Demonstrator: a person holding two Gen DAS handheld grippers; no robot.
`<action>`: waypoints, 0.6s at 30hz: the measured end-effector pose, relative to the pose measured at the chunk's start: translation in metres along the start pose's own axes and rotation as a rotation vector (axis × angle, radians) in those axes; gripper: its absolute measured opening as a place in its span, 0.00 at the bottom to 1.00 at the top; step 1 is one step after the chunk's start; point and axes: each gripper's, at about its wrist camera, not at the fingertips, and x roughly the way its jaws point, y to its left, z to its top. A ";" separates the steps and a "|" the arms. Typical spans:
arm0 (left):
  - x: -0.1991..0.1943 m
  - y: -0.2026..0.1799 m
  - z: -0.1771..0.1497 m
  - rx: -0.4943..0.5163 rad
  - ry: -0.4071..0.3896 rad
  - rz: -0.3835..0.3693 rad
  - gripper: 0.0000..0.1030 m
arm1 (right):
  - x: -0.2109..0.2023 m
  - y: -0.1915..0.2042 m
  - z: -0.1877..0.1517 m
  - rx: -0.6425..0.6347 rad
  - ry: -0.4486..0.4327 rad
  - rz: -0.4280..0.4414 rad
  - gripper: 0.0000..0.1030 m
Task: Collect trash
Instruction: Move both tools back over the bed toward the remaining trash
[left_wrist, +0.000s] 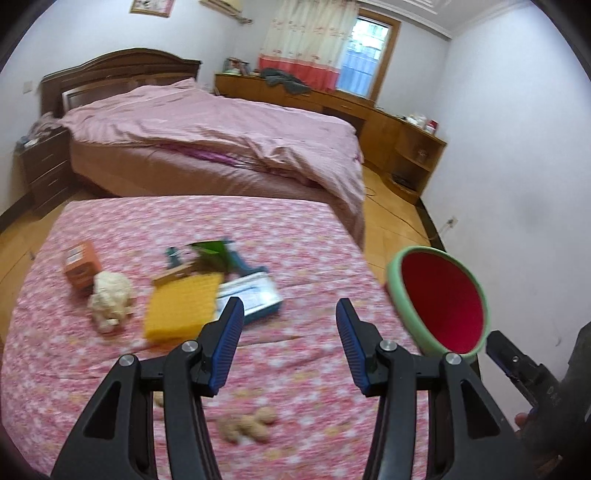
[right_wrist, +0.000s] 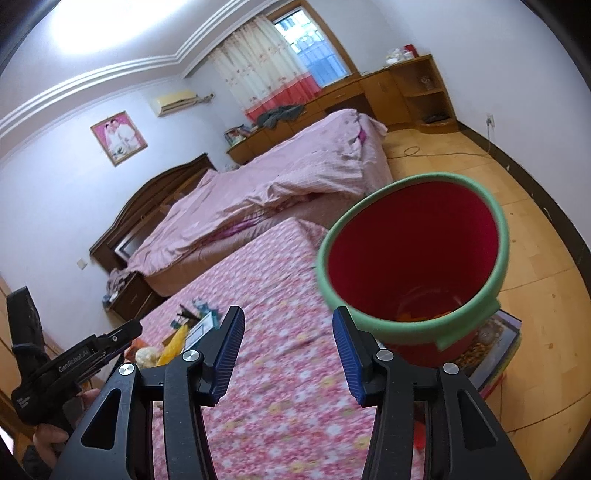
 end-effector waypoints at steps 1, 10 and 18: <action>0.000 0.008 0.000 -0.008 0.001 0.012 0.50 | 0.002 0.004 -0.001 -0.007 0.005 0.001 0.50; 0.003 0.082 0.001 -0.090 0.000 0.119 0.50 | 0.026 0.030 -0.012 -0.045 0.058 -0.009 0.50; 0.031 0.133 0.000 -0.129 0.035 0.209 0.50 | 0.042 0.038 -0.021 -0.049 0.091 -0.045 0.50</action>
